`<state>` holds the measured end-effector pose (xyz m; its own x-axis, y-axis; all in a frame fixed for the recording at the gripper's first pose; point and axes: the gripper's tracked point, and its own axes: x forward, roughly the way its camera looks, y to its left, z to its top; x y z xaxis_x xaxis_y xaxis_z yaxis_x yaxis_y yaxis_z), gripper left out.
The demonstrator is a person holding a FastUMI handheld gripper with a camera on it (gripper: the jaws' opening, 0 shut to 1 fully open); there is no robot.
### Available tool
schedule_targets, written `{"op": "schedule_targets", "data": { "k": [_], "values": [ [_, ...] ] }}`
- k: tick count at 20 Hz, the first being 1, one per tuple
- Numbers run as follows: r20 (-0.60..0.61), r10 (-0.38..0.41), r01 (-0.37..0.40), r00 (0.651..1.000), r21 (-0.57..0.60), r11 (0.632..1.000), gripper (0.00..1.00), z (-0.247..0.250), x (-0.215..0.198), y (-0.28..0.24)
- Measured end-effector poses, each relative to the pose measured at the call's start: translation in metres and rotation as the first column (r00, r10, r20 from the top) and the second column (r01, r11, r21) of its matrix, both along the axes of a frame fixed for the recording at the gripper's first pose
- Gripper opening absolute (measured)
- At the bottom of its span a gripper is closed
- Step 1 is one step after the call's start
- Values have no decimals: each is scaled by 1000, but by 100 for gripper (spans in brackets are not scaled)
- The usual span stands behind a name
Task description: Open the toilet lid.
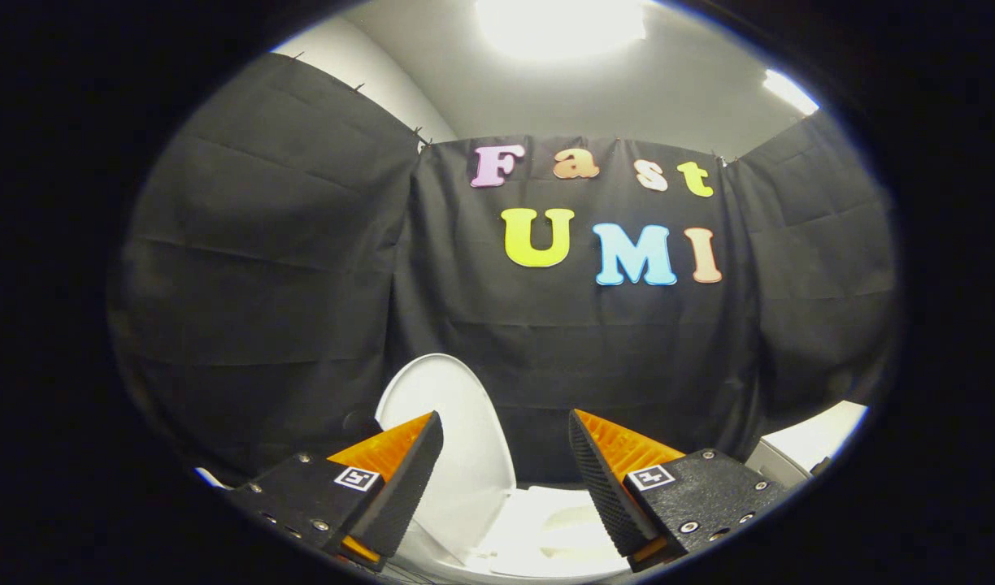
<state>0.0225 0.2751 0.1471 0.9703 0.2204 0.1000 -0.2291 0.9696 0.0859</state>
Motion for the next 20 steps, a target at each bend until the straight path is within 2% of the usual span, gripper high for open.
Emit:
{"op": "schedule_targets", "data": {
  "k": [9, 20],
  "values": [
    [11, -73, 74, 997, -28, 997, 95, -18, 0, -92],
    [-34, -203, 201, 978, -63, 978, 95, -89, -2, -217]
  ]
}}
